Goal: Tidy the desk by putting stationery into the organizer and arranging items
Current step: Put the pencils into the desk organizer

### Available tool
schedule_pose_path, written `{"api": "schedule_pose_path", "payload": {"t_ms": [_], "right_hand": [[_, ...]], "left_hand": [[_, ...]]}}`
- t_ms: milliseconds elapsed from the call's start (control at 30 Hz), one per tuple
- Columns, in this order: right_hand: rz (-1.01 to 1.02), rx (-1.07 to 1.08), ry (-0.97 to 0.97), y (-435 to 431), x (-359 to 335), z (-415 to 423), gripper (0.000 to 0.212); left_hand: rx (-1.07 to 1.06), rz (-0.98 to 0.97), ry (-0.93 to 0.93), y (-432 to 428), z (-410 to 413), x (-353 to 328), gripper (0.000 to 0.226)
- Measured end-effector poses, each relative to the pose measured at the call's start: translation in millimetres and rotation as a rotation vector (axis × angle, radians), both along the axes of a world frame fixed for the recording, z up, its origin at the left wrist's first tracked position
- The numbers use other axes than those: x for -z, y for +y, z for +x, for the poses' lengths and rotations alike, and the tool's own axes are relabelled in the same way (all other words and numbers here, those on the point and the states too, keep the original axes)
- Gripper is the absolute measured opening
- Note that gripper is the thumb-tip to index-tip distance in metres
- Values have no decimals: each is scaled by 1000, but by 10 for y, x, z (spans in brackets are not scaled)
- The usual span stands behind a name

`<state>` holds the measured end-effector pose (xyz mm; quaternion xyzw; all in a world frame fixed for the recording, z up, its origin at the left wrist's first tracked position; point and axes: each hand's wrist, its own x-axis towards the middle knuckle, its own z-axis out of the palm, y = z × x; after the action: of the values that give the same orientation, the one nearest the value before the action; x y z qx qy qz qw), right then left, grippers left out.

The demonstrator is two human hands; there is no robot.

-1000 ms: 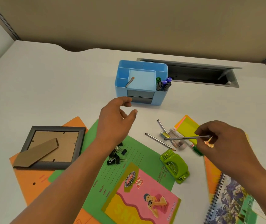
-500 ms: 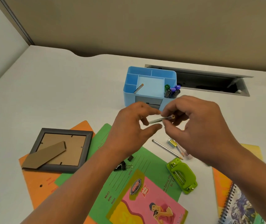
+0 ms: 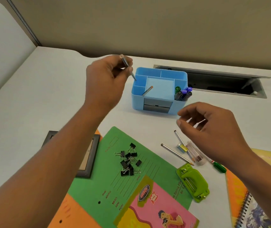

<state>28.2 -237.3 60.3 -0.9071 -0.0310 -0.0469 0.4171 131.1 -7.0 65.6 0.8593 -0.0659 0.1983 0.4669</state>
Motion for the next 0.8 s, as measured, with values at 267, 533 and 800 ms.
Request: {"api": "schedule_pose_path", "payload": {"t_ms": [267, 533, 800], "right_hand": [[-40, 72, 88, -203, 180, -47, 12], [-80, 98, 147, -332, 365, -21, 11], [-170, 118, 206, -415, 608, 52, 10]], "left_hand": [[20, 125, 303, -78, 357, 371, 18], [30, 147, 408, -156, 355, 698, 14], [-35, 137, 437, -123, 364, 840, 27]]}}
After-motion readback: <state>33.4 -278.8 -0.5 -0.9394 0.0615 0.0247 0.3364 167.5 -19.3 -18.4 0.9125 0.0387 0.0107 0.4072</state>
